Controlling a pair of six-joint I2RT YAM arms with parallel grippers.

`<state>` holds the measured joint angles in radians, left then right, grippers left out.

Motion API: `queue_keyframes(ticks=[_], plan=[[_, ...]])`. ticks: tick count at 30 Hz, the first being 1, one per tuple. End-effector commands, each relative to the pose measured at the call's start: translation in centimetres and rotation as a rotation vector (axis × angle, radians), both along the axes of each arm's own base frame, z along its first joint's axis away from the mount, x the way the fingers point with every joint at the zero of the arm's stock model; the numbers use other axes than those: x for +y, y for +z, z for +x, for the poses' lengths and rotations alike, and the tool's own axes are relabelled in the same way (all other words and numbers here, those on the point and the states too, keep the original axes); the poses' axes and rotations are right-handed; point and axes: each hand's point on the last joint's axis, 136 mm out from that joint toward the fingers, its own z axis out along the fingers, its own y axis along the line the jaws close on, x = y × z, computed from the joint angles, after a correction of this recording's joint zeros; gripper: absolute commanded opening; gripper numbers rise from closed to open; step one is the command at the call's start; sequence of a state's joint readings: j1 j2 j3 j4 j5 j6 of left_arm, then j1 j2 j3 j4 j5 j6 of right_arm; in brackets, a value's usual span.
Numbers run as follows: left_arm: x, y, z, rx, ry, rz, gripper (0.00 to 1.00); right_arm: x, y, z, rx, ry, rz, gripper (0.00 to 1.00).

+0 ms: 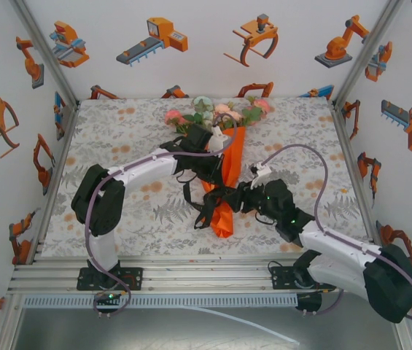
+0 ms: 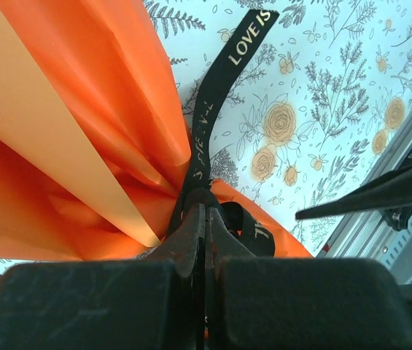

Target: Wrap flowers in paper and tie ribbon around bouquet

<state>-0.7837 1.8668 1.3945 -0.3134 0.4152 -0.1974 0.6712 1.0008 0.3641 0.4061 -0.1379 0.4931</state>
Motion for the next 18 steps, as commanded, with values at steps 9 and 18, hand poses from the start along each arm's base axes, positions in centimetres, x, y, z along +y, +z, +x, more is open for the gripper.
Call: queue_keyframes(ticks=[9,18], plan=[[0.4,3.0,0.2,-0.047,0.039,-0.071,0.0,0.6,0.5,4.7,0.132,-0.056,0.086,0.46],[0.3,3.3,-0.3,-0.04,0.028,-0.083,0.0,2.1,-0.8,5.7,0.148,-0.02,0.123,0.45]])
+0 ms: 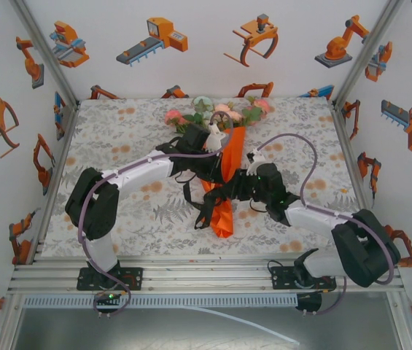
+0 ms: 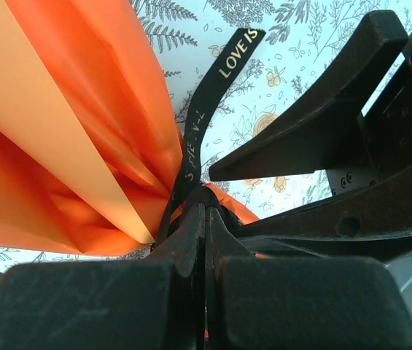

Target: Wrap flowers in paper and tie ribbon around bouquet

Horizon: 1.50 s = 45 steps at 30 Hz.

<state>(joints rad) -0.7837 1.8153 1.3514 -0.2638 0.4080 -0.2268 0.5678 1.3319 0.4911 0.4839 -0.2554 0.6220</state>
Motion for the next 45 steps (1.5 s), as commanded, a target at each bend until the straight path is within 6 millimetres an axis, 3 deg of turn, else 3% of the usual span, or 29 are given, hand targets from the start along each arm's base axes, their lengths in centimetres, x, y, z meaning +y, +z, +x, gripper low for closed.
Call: queue_keyframes(ticks=[1,6,10,12,16,20,24,27,30,36,41,45], plan=[[0.1,1.8,-0.3,-0.013,-0.001,-0.045,0.0,1.0,2.8,1.3,-0.07,0.007,0.078,0.43],[0.0,2.0,-0.5,-0.005,-0.001,-0.053,0.0,1.4,3.1,1.7,-0.084,0.011,0.093,0.33],[-0.1,2.3,-0.7,-0.01,-0.005,-0.062,0.04,1.1,3.1,1.7,-0.087,-0.004,0.097,0.09],[0.1,2.4,-0.6,-0.019,0.008,-0.056,0.13,0.7,2.9,1.9,-0.075,-0.038,0.097,0.0],[1.5,3.0,0.4,-0.065,0.101,-0.036,0.35,0.1,2.5,1.8,-0.061,-0.066,0.098,0.0],[5.5,5.2,1.2,-0.136,0.318,-0.03,0.44,-0.4,2.4,1.8,-0.037,-0.102,0.107,0.0],[10.8,6.5,0.1,-0.148,0.543,-0.058,0.46,-0.9,2.5,2.0,-0.028,-0.14,0.097,0.0],[14.3,5.2,-1.4,-0.068,0.695,-0.085,0.46,-1.0,2.8,2.2,-0.032,-0.152,0.098,0.0],[16.4,2.9,-3.1,0.051,0.811,-0.126,0.46,-0.8,3.2,2.3,-0.036,-0.144,0.104,0.0],[14.4,-3.4,-6.3,0.323,0.753,-0.124,0.46,-0.7,3.7,2.4,-0.033,-0.143,0.117,0.0],[11.7,-4.8,-6.9,0.373,0.648,-0.163,0.45,-0.7,3.7,2.3,-0.027,-0.137,0.108,0.0],[11.3,-6.2,-7.6,0.364,0.612,-0.126,0.46,-0.9,3.4,2.1,-0.022,-0.145,0.099,0.0]])
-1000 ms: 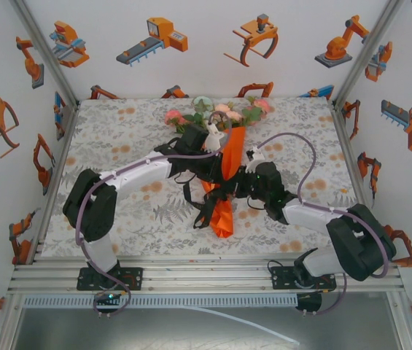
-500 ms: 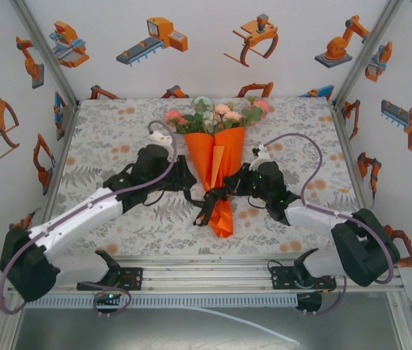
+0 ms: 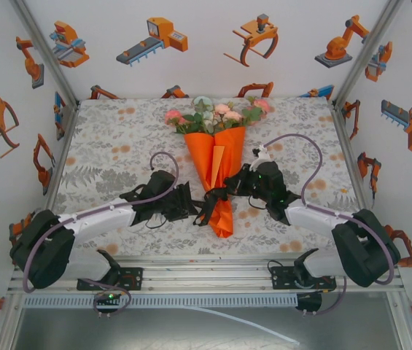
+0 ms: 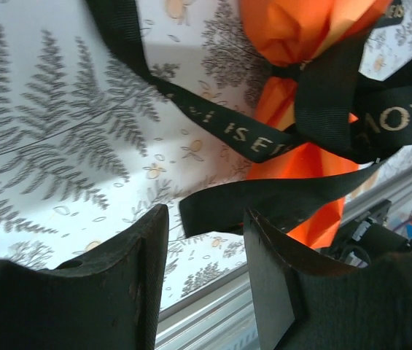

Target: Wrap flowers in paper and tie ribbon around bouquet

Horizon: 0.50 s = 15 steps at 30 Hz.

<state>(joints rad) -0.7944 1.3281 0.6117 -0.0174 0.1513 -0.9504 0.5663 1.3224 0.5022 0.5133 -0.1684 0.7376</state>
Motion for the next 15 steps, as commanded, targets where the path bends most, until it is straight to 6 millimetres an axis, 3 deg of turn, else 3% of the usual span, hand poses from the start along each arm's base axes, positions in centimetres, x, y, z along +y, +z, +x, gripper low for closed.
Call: queue_keyframes(ticks=[1,4,10,15], plan=[[-1.5,0.5,-0.5,-0.019,-0.051,-0.065,0.46,-0.1,2.0,0.6,-0.038,-0.02,0.026,0.0],[-1.9,0.7,-1.2,-0.042,-0.094,-0.093,0.46,-0.2,2.0,0.5,-0.035,-0.023,0.025,0.0],[-1.4,-1.3,-2.4,0.002,-0.15,0.04,0.48,-0.4,2.3,0.5,-0.036,-0.034,0.023,0.0],[-1.1,-2.6,-2.1,0.035,-0.121,0.088,0.5,-0.4,2.8,0.6,-0.037,-0.035,0.019,0.0]])
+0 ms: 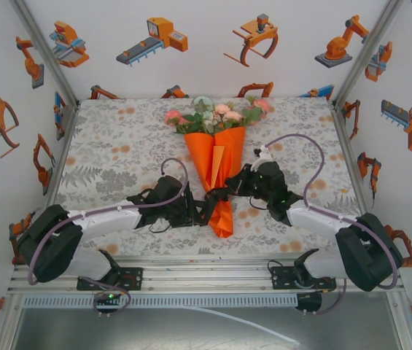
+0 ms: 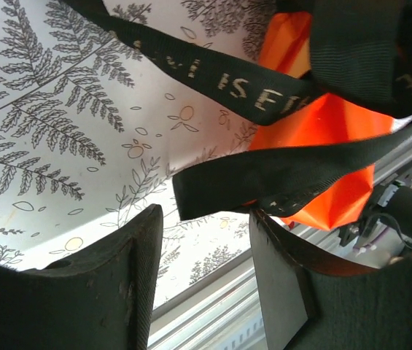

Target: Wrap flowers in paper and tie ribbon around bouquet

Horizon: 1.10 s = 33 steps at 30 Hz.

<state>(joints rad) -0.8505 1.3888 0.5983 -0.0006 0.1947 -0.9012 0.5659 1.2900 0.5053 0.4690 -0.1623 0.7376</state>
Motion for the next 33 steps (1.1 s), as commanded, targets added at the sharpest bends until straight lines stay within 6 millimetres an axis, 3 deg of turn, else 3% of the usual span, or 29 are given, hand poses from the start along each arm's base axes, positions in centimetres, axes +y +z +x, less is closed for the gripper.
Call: queue_keyframes(ticks=[1,9,15,25,33], plan=[[0.4,-0.6,0.6,-0.001,0.015,0.065,0.5,0.0,2.4,0.9,-0.041,-0.027,0.025,0.0],[0.7,-1.1,1.2,-0.02,0.055,0.074,0.39,-0.1,2.5,0.7,-0.037,-0.023,0.014,0.0],[1.2,-0.3,2.1,-0.118,0.079,0.051,0.39,-0.1,2.7,0.7,-0.038,-0.021,0.006,0.0],[-1.2,1.3,2.4,-0.196,0.021,-0.121,0.38,-0.3,3.6,0.5,-0.045,-0.011,-0.02,0.0],[-0.4,-0.2,2.9,-0.193,0.046,-0.045,0.37,-0.4,4.2,0.4,-0.049,-0.008,-0.026,0.0]])
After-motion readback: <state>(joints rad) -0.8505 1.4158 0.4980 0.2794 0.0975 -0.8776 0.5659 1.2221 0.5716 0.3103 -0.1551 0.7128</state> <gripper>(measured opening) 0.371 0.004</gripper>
